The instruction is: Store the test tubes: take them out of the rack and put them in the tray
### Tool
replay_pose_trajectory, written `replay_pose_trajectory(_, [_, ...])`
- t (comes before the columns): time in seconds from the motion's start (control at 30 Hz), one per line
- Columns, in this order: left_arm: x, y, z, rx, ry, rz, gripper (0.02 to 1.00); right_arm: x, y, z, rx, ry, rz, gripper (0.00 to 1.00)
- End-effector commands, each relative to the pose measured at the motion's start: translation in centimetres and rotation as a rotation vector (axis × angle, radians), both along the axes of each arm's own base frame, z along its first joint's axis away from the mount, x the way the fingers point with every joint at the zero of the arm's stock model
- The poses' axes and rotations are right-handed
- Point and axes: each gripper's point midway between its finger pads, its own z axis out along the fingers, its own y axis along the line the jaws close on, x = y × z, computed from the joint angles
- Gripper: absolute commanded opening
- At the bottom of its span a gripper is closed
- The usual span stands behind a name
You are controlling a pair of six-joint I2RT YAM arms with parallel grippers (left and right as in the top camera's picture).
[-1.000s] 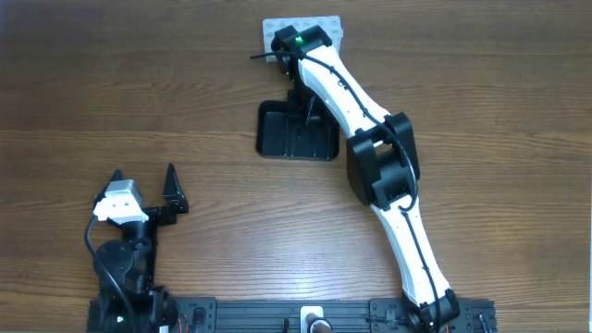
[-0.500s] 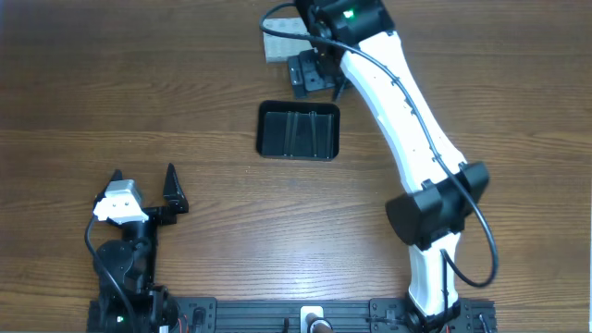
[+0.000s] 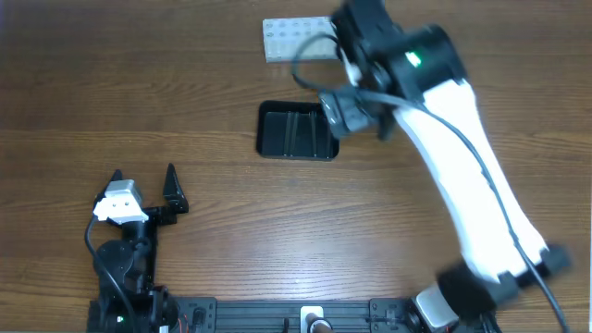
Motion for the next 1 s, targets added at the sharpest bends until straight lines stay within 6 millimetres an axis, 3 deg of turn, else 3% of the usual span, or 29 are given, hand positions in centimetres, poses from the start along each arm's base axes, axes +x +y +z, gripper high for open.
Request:
replay_pose_trajectory(0.03, [0.0, -0.1, -0.1, 0.013, 0.0, -0.009, 0.998, -3.6, -3.4, 0.0, 0.01, -0.081, -0.027, 0.991])
replay_pose_trajectory(0.2, [0.0, -0.1, -0.1, 0.013, 0.0, -0.009, 0.998, -5.5, -5.6, -1.1, 0.09, -0.262, -0.073, 0.993])
replay_pose_trajectory(0.33, [0.0, -0.1, -0.1, 0.013, 0.0, -0.009, 1.0, -5.7, -4.2, -1.0, 0.194, -0.431, 0.084, 0.993])
replay_pose_trajectory(0.5, [0.0, -0.1, -0.1, 0.013, 0.0, -0.009, 0.998, -4.2, -2.7, 1.7, 0.237, -0.764, 0.253, 0.991])
replay_pose_trajectory(0.7, [0.0, -0.1, -0.1, 0.013, 0.0, -0.009, 0.998, -2.9, -2.9, 4.2, 0.282, -1.098, 0.24, 0.991])
replay_pose_trajectory(0.83, [0.0, -0.1, -0.1, 0.013, 0.0, -0.009, 0.996, -3.2, -3.5, 3.3, 0.293, -1.219, 0.226, 0.991])
replay_pose_trajectory(1.0, [0.0, -0.1, -0.1, 0.013, 0.0, -0.009, 0.996, -3.4, -4.5, 0.2, 0.283, -1.294, 0.198, 0.993])
